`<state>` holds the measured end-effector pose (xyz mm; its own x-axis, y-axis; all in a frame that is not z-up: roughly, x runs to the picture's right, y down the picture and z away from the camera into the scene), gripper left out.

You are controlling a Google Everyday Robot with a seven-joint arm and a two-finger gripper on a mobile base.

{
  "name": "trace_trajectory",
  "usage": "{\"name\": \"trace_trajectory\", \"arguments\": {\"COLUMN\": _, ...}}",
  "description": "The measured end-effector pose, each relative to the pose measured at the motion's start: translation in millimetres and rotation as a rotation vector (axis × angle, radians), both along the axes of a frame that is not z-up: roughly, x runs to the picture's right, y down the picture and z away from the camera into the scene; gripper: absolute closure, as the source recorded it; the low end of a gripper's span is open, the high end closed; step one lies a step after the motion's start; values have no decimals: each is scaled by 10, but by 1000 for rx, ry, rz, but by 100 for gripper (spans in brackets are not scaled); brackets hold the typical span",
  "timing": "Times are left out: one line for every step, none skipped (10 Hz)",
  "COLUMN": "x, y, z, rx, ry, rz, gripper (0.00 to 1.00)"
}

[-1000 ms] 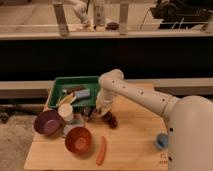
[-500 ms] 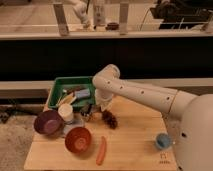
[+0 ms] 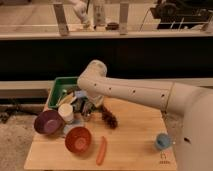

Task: Place brush in paper cup

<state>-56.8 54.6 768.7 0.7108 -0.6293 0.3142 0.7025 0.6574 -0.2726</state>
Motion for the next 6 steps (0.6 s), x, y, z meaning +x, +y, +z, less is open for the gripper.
{"name": "trace_trajectory", "arguments": {"x": -449, "y": 35, "z": 18, "rx": 59, "ry": -5, "rz": -104, "gripper": 98}}
{"name": "trace_trajectory", "arguments": {"x": -630, "y": 52, "z": 27, "rx": 93, "ry": 1, "rz": -147, "gripper": 98}}
{"name": "trace_trajectory", "arguments": {"x": -782, "y": 64, "z": 23, "rx": 117, "ry": -3, "rz": -177, "gripper": 98}}
{"name": "trace_trajectory", "arguments": {"x": -854, "y": 71, "z": 19, "rx": 137, "ry": -1, "rz": -201, "gripper": 98}}
{"name": "trace_trajectory", "arguments": {"x": -906, "y": 75, "z": 17, "rx": 152, "ry": 1, "rz": -221, "gripper": 98}}
{"name": "trace_trajectory", "arguments": {"x": -987, "y": 80, "z": 7, "rx": 163, "ry": -6, "rz": -235, "gripper": 98}}
